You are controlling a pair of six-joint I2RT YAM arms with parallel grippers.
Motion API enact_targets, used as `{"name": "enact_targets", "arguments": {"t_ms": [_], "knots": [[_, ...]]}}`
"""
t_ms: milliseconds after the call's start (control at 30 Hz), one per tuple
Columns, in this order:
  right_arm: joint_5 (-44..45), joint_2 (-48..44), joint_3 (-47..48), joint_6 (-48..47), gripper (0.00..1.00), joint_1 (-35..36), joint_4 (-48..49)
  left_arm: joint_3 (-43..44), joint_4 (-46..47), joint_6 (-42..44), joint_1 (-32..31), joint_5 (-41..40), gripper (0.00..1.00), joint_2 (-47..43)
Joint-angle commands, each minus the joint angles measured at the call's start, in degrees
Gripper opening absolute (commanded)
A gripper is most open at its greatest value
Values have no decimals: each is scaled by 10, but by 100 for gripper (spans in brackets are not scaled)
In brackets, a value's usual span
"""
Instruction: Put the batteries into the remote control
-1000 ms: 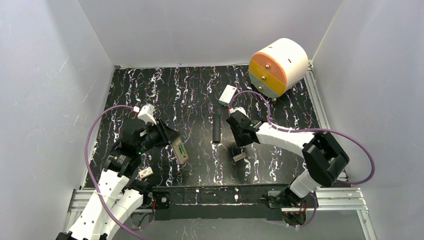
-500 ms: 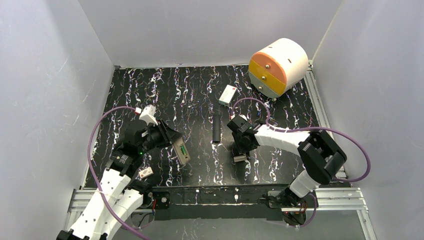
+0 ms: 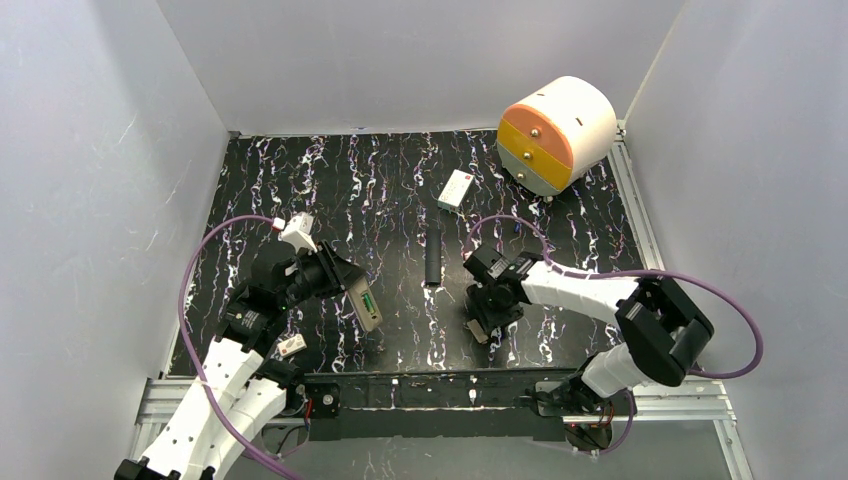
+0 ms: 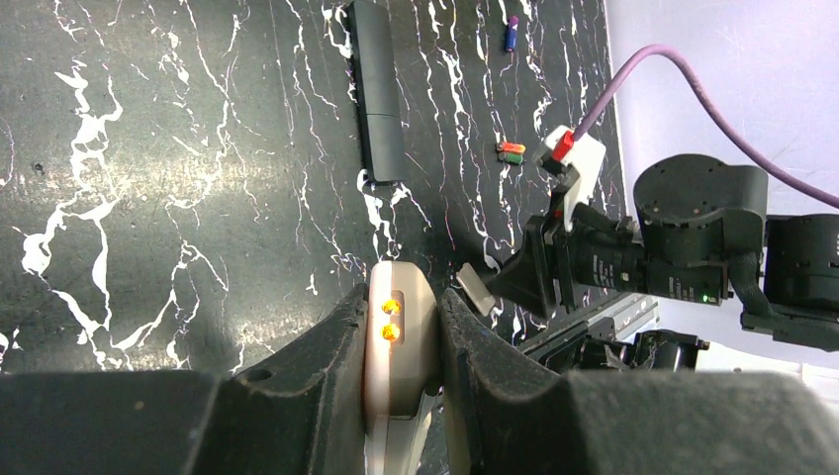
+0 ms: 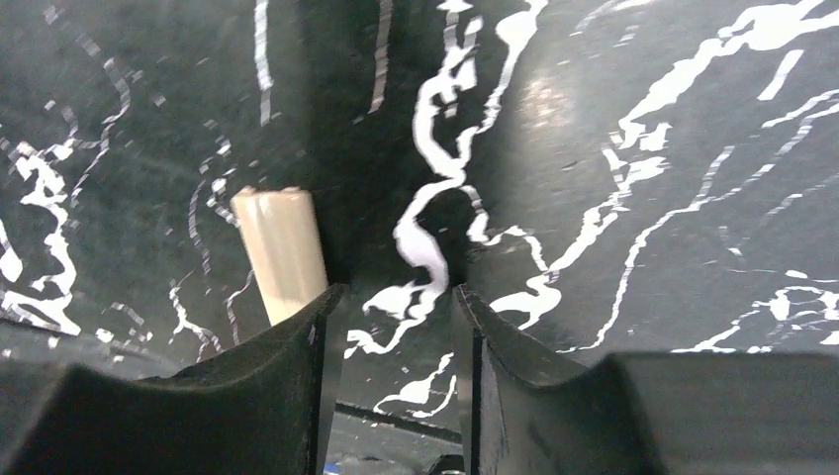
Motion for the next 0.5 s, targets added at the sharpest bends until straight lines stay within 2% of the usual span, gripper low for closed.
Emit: {"name": "enact_targets", "arguments": {"t_ms": [0, 100, 167, 367, 467], "knots": [[-40, -23, 8, 1, 52, 17, -13, 0, 13, -2, 2, 10, 0, 0], [68, -29, 42, 47, 53, 18, -59, 8, 6, 0, 2, 3, 0, 2], [94, -41, 58, 65, 55, 19, -72, 12, 3, 1, 3, -2, 0, 2], [19, -45, 66, 50, 63, 52, -54, 16, -4, 3, 3, -11, 0, 2], [16, -32, 67, 58, 67, 83, -53, 16, -4, 2, 2, -12, 0, 2]]}}
